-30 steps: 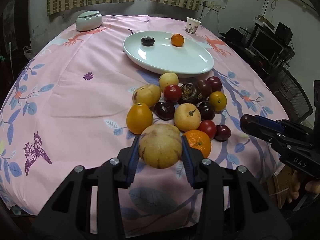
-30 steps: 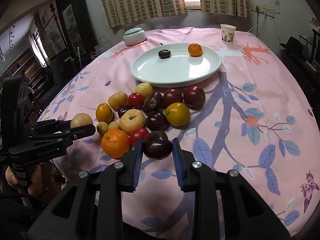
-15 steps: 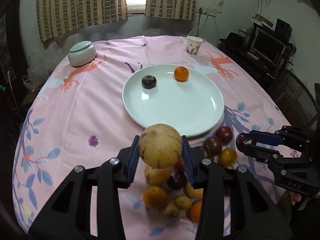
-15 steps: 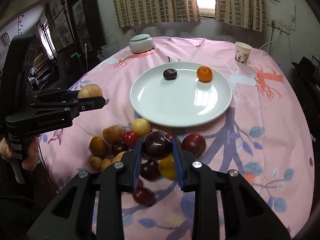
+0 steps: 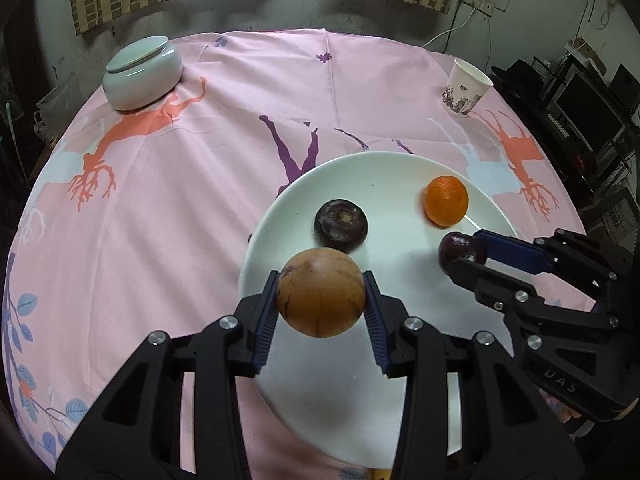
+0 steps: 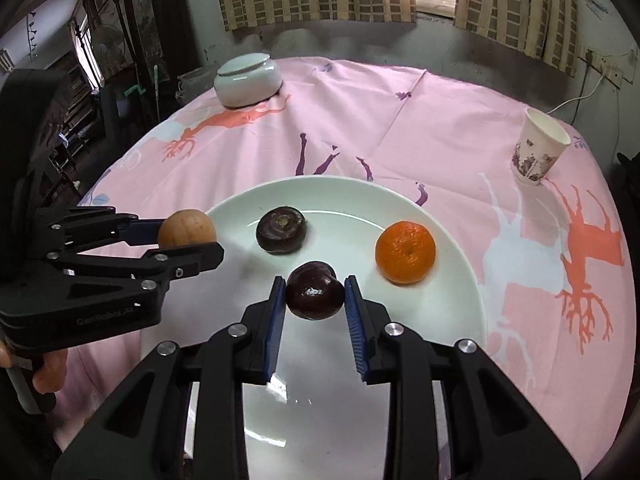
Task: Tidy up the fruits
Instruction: 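Carry the tan fruit and cherry onto the plate and release both, then move both tools back toward the fruit pile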
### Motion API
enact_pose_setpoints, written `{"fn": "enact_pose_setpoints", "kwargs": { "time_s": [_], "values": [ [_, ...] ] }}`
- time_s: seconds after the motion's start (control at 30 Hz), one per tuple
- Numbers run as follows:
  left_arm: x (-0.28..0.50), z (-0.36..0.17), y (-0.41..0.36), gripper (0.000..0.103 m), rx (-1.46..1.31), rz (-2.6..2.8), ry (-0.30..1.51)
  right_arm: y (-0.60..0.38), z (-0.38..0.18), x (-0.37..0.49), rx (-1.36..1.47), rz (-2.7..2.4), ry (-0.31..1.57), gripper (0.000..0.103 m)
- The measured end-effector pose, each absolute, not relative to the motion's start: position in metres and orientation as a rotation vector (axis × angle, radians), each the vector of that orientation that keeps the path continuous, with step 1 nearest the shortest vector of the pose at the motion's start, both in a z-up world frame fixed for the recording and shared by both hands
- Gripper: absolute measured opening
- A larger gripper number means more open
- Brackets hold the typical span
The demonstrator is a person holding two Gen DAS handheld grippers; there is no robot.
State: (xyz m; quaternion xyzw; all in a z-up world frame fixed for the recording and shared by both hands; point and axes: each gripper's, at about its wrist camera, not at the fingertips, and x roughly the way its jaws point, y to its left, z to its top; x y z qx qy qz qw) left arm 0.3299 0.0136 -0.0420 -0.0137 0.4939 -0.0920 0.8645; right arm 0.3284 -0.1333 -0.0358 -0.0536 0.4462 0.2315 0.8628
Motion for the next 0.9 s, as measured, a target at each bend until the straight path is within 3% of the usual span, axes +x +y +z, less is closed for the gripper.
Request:
{"fn": "enact_pose_setpoints", "kwargs": {
  "time_s": [0.37, 0.4, 0.43, 0.53, 0.73, 0.83, 0.9],
  "values": [
    [0.353, -0.053, 0.009, 0.042, -0.027, -0.203, 1.059, -0.119, -0.061, 0.366, -0.148, 0.472, 0.99, 0.031],
    [0.354, -0.053, 0.009, 0.044, -0.031, -0.198, 1.057, -0.117, -0.061, 0.366, -0.165, 0.465, 0.985, 0.032],
    [0.354, -0.052, 0.01, 0.055, -0.038, -0.192, 1.047, -0.116, -0.061, 0.365, -0.185, 0.454, 0.975, 0.034],
    [0.354, -0.041, 0.012, 0.072, -0.059, -0.189, 0.999, -0.118, -0.055, 0.359, -0.2, 0.47, 0.942, 0.061],
    [0.329, -0.006, 0.018, 0.073, -0.098, -0.243, 0.939, -0.131, -0.026, 0.334, -0.208, 0.46, 0.877, 0.062],
    [0.291, 0.017, 0.025, 0.08, -0.104, -0.262, 0.879, -0.148, -0.003, 0.303, -0.181, 0.466, 0.846, 0.063],
    [0.259, 0.027, 0.03, 0.085, -0.09, -0.255, 0.834, -0.159, 0.007, 0.277, -0.167, 0.449, 0.833, 0.074]
  ]
}}
